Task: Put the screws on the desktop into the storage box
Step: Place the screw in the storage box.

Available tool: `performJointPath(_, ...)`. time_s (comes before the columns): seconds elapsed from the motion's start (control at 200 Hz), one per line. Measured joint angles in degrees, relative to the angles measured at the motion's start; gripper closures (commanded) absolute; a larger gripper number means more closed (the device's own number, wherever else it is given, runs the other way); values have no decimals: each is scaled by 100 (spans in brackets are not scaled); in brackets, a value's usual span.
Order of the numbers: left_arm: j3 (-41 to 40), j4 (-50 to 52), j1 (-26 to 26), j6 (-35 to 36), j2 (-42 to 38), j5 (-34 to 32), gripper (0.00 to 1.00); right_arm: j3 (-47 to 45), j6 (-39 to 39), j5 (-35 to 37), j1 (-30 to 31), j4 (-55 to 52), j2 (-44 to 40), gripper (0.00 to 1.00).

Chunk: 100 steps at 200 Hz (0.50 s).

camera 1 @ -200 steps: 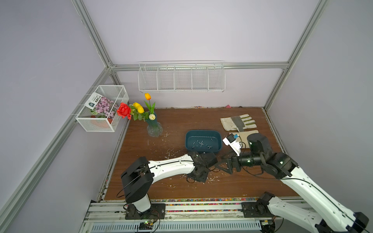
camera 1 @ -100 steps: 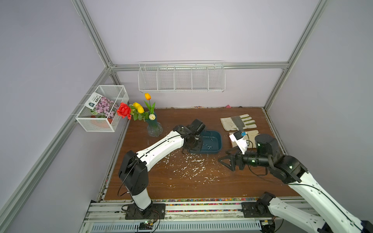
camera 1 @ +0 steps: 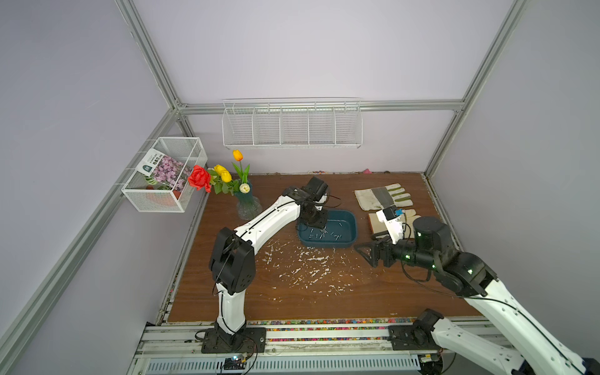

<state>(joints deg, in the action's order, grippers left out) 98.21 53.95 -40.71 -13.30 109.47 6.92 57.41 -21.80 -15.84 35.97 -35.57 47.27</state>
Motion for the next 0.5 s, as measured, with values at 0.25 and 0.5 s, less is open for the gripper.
performJointPath(0.25, -516, 7, 254, 87, -767, 313, 17, -79, -2, 251, 0, 0, 52, 2)
performJointPath(0.5, -1386, -83, 717, 157, -2249, 382, 0, -267, 4, 721, 0, 20, 66, 2)
